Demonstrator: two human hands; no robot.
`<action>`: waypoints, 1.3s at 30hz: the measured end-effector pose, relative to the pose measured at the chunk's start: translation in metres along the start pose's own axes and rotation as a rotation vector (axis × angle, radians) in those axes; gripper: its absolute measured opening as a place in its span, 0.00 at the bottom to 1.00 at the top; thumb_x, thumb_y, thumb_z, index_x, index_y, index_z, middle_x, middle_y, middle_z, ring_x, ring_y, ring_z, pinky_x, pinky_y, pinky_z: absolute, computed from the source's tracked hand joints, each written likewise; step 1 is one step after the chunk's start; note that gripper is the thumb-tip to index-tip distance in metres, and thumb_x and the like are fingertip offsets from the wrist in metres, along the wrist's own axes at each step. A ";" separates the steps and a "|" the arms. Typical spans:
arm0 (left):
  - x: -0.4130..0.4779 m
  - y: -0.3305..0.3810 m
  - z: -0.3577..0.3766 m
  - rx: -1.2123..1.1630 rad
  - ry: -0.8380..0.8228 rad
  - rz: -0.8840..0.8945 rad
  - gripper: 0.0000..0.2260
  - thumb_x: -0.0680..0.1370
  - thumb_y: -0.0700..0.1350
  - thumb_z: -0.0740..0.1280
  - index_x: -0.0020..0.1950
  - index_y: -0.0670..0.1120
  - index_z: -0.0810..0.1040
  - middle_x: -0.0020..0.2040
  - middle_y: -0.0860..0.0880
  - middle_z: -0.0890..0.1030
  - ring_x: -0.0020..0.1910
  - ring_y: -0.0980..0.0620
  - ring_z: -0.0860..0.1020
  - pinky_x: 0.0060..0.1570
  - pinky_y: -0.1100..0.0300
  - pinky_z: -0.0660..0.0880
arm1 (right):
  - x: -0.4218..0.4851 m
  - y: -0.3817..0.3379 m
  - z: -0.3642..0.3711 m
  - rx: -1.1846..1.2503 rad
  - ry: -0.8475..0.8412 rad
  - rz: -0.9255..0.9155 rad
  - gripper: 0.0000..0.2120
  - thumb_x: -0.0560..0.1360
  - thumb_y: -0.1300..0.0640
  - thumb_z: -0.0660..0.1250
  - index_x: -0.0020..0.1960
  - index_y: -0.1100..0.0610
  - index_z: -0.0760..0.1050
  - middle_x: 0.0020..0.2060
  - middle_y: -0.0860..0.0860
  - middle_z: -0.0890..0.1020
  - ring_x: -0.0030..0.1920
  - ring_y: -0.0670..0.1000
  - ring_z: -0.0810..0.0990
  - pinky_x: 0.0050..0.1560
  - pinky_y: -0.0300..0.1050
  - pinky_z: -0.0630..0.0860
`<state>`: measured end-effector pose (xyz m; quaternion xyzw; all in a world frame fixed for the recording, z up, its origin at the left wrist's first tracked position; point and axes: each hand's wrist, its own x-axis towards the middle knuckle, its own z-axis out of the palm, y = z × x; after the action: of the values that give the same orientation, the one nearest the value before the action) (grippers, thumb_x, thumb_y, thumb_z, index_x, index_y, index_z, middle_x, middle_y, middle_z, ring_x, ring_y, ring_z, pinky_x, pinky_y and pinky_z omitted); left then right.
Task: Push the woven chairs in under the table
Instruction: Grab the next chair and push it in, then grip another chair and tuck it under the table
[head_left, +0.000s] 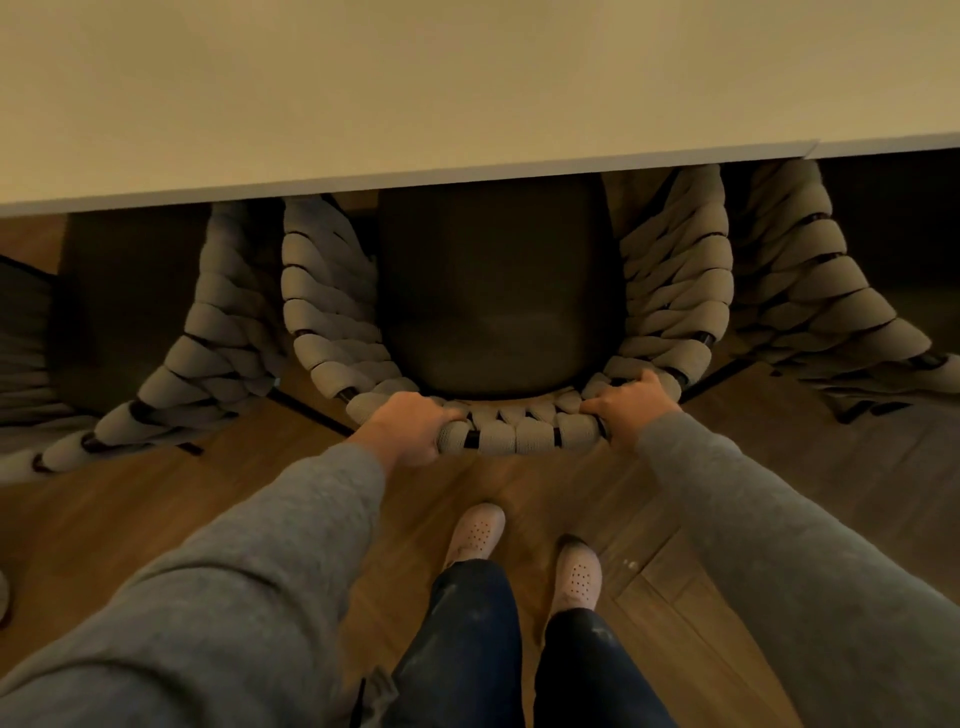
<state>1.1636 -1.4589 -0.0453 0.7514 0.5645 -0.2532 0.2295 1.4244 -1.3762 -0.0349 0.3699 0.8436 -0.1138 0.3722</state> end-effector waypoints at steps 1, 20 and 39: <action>0.003 -0.003 -0.003 0.001 -0.001 0.010 0.20 0.77 0.50 0.64 0.69 0.55 0.69 0.53 0.50 0.80 0.49 0.49 0.79 0.50 0.54 0.77 | 0.003 0.002 -0.003 0.000 -0.007 0.002 0.17 0.80 0.50 0.61 0.68 0.40 0.68 0.60 0.46 0.77 0.62 0.53 0.74 0.67 0.56 0.61; 0.021 -0.009 -0.032 -0.408 -0.329 -0.061 0.46 0.66 0.78 0.56 0.77 0.54 0.59 0.75 0.48 0.65 0.72 0.46 0.65 0.69 0.50 0.65 | 0.000 0.020 0.006 0.263 0.207 -0.075 0.49 0.69 0.31 0.67 0.79 0.44 0.42 0.79 0.53 0.44 0.78 0.55 0.42 0.77 0.58 0.40; 0.198 0.410 -0.204 -0.117 0.451 0.268 0.30 0.78 0.60 0.63 0.76 0.48 0.62 0.78 0.44 0.54 0.78 0.45 0.46 0.75 0.48 0.43 | -0.227 0.377 0.201 0.509 0.441 0.451 0.42 0.73 0.32 0.62 0.79 0.48 0.51 0.79 0.55 0.51 0.78 0.57 0.50 0.77 0.54 0.45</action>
<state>1.6308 -1.2907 0.0088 0.8424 0.5104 -0.0135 0.1723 1.9033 -1.3286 0.0184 0.6418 0.7456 -0.1524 0.0944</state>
